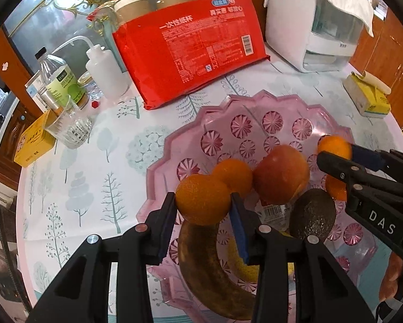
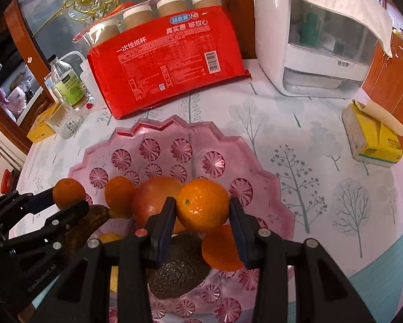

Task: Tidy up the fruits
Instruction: 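Open the right gripper over the bowl while the left gripper releases its orange, then withdraw both open grippers back to the white plate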

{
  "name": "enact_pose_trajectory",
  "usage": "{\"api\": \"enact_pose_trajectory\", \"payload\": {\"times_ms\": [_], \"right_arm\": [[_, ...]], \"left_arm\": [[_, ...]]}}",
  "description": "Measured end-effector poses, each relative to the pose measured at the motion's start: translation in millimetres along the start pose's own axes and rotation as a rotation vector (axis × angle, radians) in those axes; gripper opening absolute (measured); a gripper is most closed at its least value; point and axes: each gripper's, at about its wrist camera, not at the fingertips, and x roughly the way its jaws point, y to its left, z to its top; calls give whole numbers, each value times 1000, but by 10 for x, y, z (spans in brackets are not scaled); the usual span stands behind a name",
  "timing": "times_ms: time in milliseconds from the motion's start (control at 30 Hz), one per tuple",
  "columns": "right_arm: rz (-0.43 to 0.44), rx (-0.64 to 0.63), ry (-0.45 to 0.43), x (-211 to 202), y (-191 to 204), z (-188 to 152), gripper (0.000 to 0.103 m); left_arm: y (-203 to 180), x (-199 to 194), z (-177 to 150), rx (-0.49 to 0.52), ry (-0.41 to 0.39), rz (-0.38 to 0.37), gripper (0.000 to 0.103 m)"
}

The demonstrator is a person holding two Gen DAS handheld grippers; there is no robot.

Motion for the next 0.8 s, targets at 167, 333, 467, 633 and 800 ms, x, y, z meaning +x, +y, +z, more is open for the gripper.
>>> {"api": "enact_pose_trajectory", "payload": {"times_ms": [167, 333, 467, 633, 800], "right_arm": [[-5, -27, -40, -86, 56, -7, 54], [0, -25, -67, -203, 75, 1, 55], [7, -27, -87, -343, 97, -17, 55], [22, -31, -111, -545, 135, -73, 55], [39, -27, -135, -788, 180, -148, 55]], "left_arm": [[-52, -101, -3, 15, -47, 24, 75], [-57, -221, -10, 15, -62, 29, 80], [-27, -336, -38, 1, -70, 26, 80], [5, -556, -99, -12, -88, 32, 84], [20, -812, -198, -22, -112, 31, 86]]}}
